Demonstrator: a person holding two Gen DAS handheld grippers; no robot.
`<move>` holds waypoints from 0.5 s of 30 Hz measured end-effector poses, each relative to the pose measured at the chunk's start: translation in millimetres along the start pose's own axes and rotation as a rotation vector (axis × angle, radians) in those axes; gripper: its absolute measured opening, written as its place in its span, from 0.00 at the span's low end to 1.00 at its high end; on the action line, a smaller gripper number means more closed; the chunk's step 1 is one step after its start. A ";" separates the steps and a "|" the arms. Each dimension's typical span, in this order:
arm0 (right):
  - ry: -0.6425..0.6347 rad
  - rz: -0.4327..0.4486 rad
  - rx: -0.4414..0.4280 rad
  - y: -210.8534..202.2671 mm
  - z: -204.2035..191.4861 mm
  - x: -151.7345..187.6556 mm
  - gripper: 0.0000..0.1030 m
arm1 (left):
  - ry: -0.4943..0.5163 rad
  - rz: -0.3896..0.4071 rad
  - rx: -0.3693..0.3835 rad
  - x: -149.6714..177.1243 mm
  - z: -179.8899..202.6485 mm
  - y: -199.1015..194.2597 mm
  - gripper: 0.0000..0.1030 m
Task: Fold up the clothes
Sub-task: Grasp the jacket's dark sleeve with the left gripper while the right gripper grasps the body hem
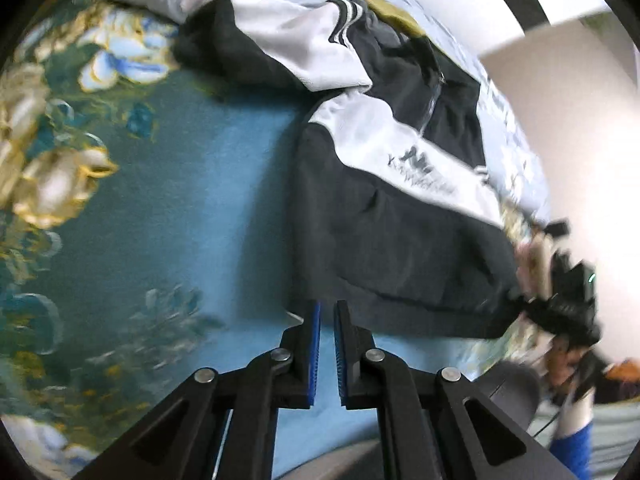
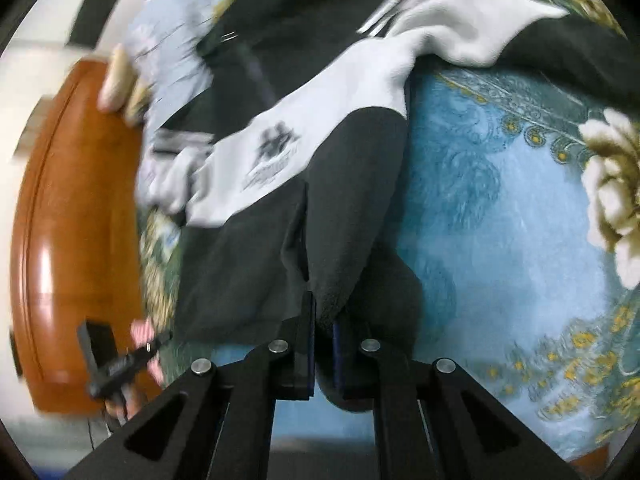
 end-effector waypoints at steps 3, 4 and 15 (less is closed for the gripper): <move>0.064 -0.009 0.000 -3.0 19.8 0.6 0.06 | -0.021 -0.004 -0.062 -4.4 -16.6 9.6 0.07; 0.103 0.000 -0.002 -1.3 27.1 -5.9 0.06 | -0.035 -0.005 -0.057 -8.0 -20.0 14.2 0.06; 0.277 0.006 0.035 34.1 53.0 -28.5 0.07 | -0.041 0.016 -0.156 -20.8 -36.0 69.9 0.45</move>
Point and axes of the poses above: each gripper's, at about its wrist camera, not at the fingertips, and y roughly the way its jaws point, z to its right, x to its underside, the point moved 4 cm from there along y, roughly the way its jaws point, and after that the axes turned 10 degrees about x, right-handed, at the moved point
